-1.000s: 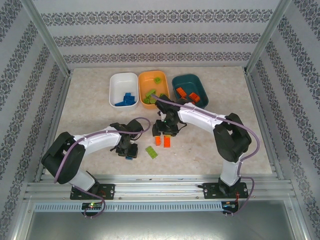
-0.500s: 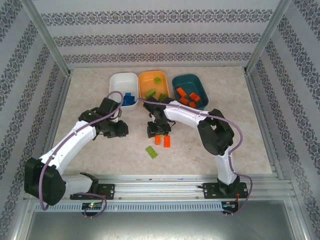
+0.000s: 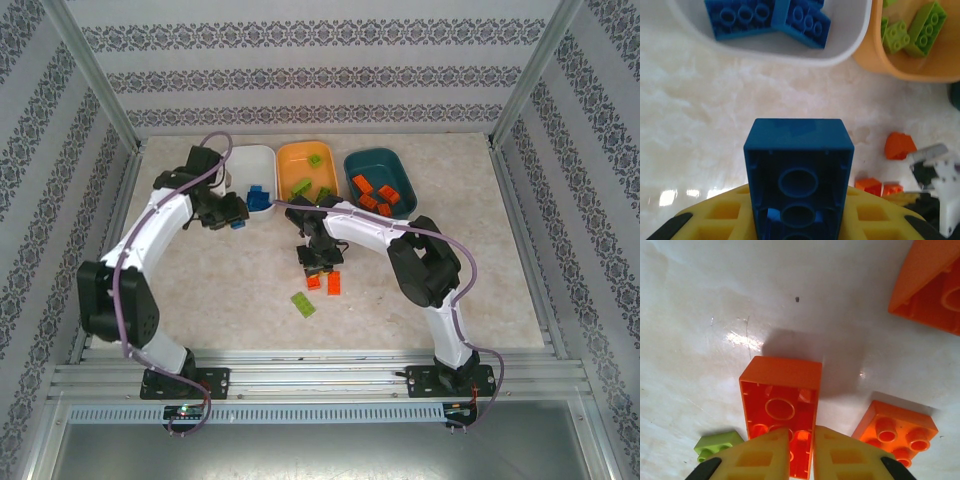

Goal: Sort the legos into containers by color

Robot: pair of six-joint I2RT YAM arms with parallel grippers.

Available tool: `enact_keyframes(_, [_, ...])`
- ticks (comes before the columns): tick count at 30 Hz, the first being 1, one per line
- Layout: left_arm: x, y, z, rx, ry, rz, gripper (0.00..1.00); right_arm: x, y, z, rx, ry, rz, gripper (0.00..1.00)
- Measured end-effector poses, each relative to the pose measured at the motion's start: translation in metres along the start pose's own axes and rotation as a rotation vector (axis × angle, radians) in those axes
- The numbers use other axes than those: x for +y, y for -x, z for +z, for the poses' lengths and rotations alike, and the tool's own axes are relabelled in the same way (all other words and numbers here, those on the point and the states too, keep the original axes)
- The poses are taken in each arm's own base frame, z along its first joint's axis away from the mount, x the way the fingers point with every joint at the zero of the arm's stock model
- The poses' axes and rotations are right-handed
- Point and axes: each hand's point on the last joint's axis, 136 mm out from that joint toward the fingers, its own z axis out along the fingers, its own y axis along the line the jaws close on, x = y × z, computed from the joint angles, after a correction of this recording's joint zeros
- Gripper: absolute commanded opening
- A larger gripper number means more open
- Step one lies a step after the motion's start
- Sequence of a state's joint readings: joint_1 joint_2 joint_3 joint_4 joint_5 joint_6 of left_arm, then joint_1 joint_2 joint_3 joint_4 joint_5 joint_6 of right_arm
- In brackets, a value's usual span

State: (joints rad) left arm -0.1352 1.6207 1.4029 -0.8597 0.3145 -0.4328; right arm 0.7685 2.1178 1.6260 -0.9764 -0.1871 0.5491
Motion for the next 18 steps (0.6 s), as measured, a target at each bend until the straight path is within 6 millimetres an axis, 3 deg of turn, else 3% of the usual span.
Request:
enact_keyframes(11, [-0.024,0.074,0.035,-0.034,-0.012,0.051,0.29,-0.008,0.0,-0.013,-0.03,-0.015,0.007,0.05])
enact_keyframes(18, [-0.02,0.105,0.075,-0.017,0.036,0.067,0.29,-0.029,0.005,-0.051,-0.106,0.022,0.094,0.03])
